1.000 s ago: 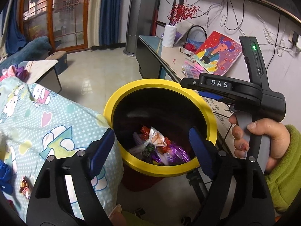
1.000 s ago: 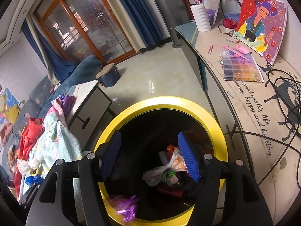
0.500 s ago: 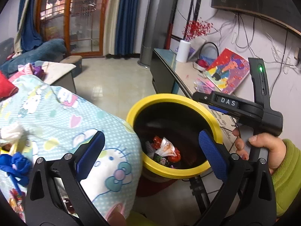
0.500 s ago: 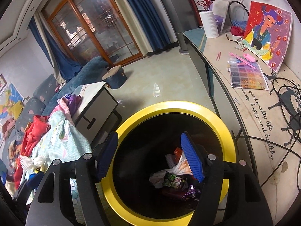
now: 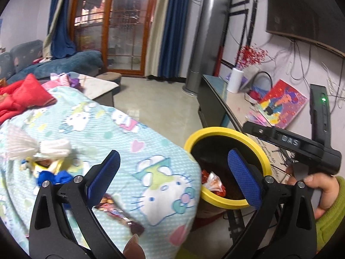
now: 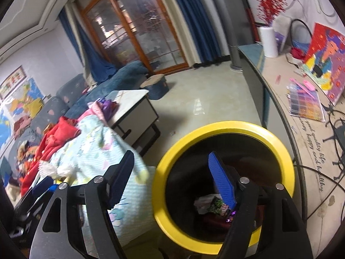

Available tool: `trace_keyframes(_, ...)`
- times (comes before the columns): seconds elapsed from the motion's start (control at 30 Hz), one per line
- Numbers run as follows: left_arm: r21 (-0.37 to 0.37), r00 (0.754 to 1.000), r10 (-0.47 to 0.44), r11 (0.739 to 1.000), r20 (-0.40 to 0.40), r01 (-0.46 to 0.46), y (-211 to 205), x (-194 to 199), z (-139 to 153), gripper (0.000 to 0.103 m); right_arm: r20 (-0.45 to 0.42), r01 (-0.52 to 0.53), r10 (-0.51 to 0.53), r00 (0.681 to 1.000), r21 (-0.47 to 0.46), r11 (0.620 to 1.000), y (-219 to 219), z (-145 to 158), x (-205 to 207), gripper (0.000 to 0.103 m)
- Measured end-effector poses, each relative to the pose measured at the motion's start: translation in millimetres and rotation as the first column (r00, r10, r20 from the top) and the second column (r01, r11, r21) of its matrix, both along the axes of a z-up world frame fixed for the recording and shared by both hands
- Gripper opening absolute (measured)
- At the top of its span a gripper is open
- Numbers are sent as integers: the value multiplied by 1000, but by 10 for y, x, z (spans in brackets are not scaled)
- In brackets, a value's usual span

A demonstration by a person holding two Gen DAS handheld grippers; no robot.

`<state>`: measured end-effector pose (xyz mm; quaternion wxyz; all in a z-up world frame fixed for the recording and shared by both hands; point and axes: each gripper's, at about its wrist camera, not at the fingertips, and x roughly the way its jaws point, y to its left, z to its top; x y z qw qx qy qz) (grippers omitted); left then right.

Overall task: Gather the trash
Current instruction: 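Move both tools back over the wrappers on the bed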

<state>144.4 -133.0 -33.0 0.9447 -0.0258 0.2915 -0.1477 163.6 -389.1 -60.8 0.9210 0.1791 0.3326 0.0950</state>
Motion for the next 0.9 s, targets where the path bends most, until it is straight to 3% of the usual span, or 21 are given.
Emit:
trace_keyframes(0.43,-23,989,138,990,43,-138,595,-129,126,92,27,-132,134,991,-81,988,564,139,-138,71)
trace_keyframes(0.63,-43,978,199,980,55,-197,865,-190,178,92,53,-206,213,976,-114,972,838,208,-239,78)
trace_keyframes(0.9,-77,956,288,956,55,-283,1271,-247,219,92,42,-290,298,953,-144,946,1195,224,-335,78)
